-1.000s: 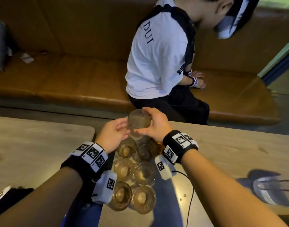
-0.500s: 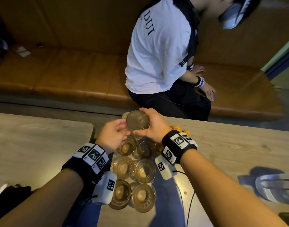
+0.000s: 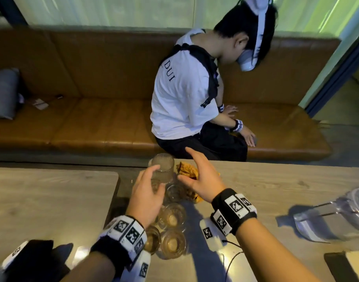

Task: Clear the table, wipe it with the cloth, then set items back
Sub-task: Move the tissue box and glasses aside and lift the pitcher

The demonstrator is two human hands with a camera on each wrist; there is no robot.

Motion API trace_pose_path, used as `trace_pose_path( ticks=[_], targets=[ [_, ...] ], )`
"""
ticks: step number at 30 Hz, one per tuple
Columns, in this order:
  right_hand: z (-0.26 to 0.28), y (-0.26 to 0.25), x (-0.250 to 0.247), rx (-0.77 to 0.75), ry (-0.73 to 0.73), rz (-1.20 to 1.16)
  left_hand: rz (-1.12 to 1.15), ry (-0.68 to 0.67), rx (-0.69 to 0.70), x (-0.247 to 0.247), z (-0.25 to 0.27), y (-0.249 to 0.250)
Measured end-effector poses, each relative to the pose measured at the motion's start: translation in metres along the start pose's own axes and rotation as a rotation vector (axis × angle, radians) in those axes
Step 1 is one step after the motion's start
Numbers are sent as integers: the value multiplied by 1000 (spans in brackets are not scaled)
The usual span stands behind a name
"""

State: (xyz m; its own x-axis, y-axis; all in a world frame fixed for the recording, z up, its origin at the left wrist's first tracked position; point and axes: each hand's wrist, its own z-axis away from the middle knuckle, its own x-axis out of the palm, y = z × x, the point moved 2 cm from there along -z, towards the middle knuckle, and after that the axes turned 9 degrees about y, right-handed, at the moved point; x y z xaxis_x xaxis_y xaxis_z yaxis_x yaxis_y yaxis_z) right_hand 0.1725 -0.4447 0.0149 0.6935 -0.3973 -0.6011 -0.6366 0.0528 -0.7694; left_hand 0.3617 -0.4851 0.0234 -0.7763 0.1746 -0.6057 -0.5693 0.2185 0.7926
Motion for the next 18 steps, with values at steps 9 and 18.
trace_pose_path(
  ticks=[9,18],
  targets=[
    [178,7,-128,111,288,124,113,-253,344,65,104,86],
    [266,64,-276,452,790,88,145,-533,482,152,177,178]
  ],
)
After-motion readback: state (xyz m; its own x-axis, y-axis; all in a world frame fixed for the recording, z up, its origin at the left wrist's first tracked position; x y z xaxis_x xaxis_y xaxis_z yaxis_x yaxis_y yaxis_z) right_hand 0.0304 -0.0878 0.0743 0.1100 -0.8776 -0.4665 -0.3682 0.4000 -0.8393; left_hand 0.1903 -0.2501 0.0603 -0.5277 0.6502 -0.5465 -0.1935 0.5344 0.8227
